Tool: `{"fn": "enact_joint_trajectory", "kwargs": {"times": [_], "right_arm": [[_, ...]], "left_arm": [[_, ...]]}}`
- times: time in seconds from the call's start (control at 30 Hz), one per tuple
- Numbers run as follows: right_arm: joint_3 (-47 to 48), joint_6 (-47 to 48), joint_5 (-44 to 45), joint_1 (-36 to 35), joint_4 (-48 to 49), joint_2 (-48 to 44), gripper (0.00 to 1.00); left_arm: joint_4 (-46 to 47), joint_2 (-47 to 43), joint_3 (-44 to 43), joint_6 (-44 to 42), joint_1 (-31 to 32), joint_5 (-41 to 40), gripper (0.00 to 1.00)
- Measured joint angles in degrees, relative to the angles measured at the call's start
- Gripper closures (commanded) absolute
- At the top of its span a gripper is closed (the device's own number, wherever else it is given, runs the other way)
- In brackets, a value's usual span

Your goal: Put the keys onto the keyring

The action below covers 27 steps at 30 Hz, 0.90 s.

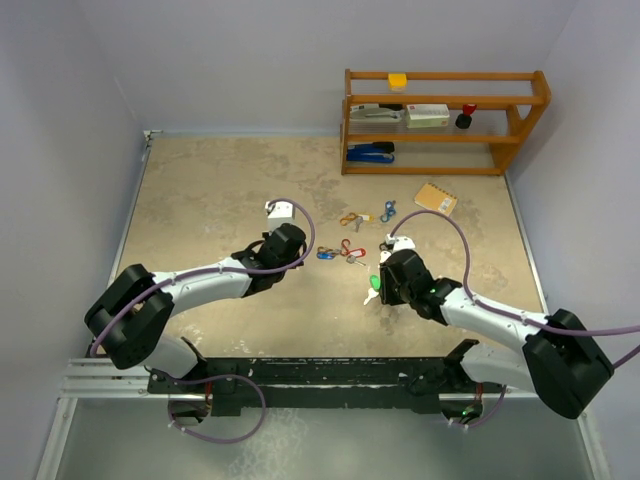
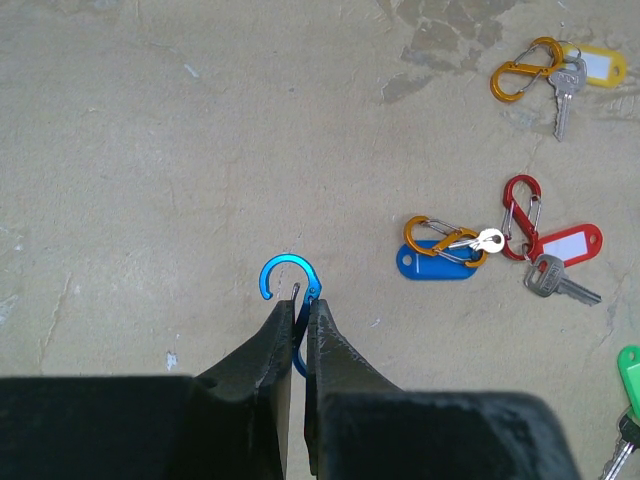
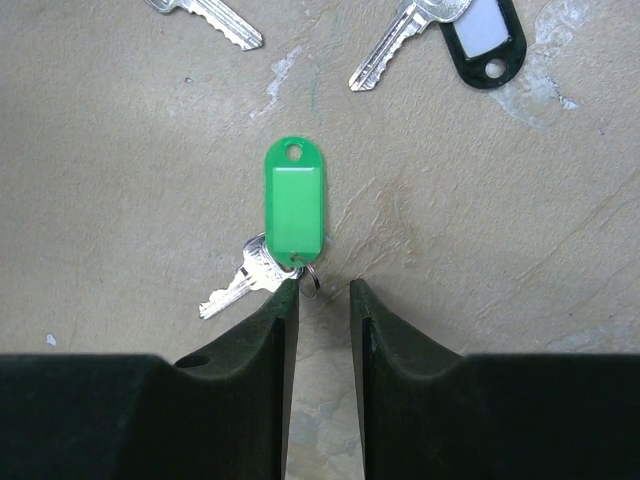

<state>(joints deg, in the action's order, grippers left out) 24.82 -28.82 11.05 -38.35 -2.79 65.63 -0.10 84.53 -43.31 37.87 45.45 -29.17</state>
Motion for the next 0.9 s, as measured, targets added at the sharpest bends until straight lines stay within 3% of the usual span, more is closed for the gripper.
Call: {"fn": "enact_joint_trajectory", "kwargs": {"times": [0.67,0.9], "right_arm": [[0.00,0.24,0.00,0.00,1.29,1.27,0.85],[0.00,0.31,-0.04,0.00,2.27,1.27,1.00]], "left_arm": [[-0.02,0.00,0.00,-0.02,0.00,-0.02,1.00],[-0.02,0.00,0.00,-0.02,0.00,-0.04,1.00]]}}
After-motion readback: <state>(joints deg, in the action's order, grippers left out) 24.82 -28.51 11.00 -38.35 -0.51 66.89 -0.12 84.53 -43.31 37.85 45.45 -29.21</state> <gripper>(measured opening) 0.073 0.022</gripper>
